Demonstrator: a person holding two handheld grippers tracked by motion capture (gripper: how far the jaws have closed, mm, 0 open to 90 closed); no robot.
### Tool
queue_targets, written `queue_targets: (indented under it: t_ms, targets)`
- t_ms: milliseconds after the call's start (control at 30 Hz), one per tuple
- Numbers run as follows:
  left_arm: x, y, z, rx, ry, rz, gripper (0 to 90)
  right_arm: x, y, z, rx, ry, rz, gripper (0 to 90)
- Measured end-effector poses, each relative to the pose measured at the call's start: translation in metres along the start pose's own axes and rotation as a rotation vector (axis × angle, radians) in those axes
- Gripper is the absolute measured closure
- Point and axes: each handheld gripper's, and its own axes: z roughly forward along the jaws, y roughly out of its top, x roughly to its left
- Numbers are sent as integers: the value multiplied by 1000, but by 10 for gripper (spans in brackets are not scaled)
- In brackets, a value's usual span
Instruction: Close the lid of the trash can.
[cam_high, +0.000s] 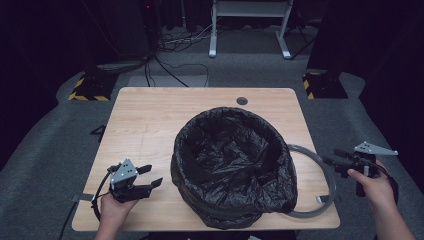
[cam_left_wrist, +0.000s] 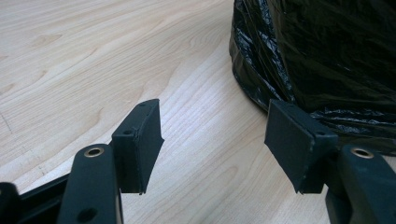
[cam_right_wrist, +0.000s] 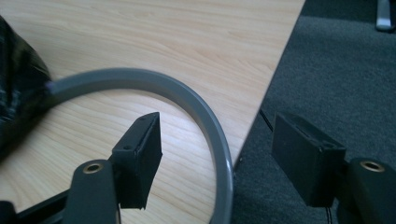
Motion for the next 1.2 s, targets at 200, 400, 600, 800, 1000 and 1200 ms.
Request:
queue_targets:
  t_ms: [200, 400, 600, 800, 1000, 1200]
  targets:
    - [0, 0, 0, 2, 0, -1, 364, -6, -12, 12, 7, 6, 10, 361]
    - [0, -1, 0, 1, -1, -1, 364, -8, -21, 23, 38, 22, -6, 403]
    - [0, -1, 1, 1, -2, -4, 364, -11, -30, 34, 84, 23, -8, 458]
    - [0, -1, 1, 1, 0, -1, 364, -9, -30, 41, 99, 47, 6, 601]
    - [0, -1, 0, -1, -2, 1, 364, -10, -29, 40, 92, 19, 26, 753]
    - [0, -1, 0, -1, -1, 1, 364, -10, -29, 37, 95, 23, 43, 767]
